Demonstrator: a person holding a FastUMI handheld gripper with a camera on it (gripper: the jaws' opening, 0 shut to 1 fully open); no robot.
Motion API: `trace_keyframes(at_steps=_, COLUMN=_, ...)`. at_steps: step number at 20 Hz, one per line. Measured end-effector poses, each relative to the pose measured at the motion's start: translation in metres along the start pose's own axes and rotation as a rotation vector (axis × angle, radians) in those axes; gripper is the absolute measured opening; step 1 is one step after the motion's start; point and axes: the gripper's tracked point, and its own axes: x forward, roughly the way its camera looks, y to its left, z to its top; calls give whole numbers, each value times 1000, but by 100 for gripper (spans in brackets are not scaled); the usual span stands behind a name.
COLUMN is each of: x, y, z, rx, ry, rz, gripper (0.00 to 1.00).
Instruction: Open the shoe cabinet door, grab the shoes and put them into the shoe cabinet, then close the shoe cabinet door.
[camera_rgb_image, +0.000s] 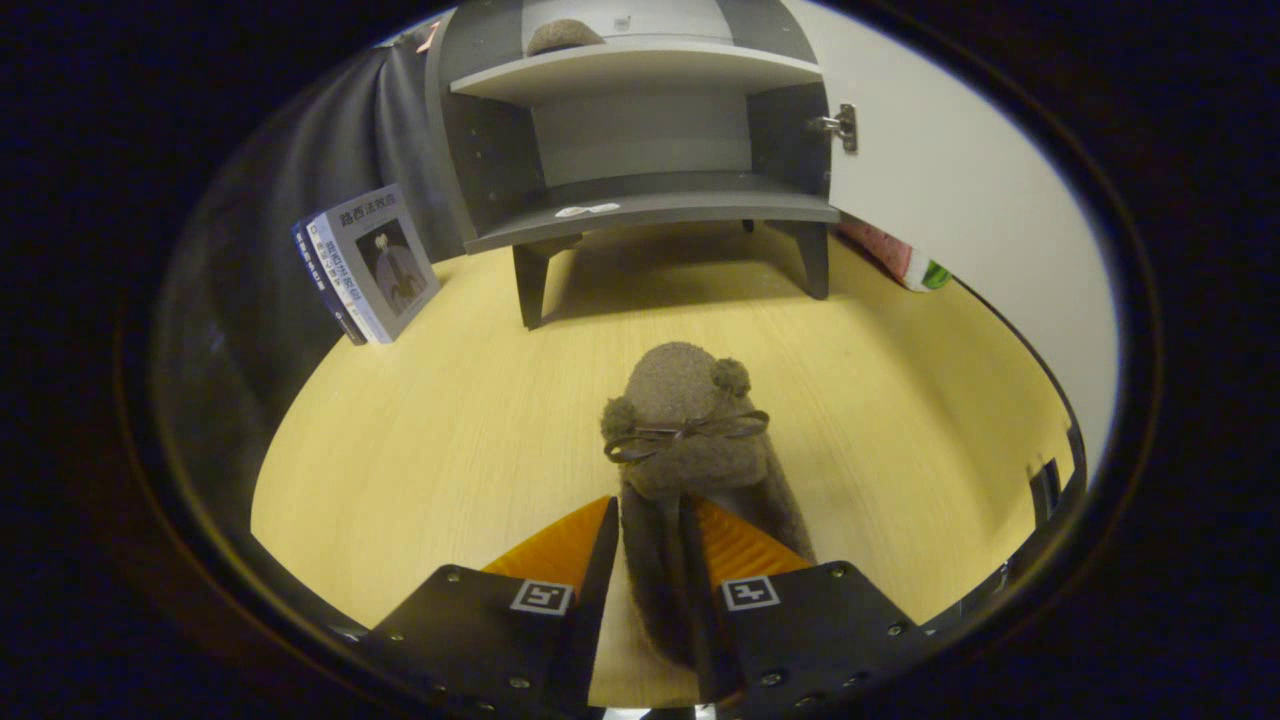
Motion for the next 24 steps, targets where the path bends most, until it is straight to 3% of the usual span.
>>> trace_keyframes(at_steps=4, x=15, y=1, z=0, rx=-54, ry=26, rz=-20, gripper=40)
trace_keyframes(at_steps=7, x=15, y=1, z=1, rx=-54, ry=25, rz=-21, gripper=14)
trace_keyframes(at_steps=10, x=15, y=0, z=1, rx=-54, ry=28, rz=-27, gripper=13)
trace_keyframes(at_steps=12, x=14, y=0, z=3, rx=-31, ry=13, rz=-22, gripper=1)
trace_keyframes(at_steps=18, x=3, y=0, z=14, rx=-43, ry=-15, rz=-25, gripper=1)
trace_keyframes(at_steps=24, x=-40, y=-10, z=78, rx=-29, ry=-72, rz=-7, gripper=1)
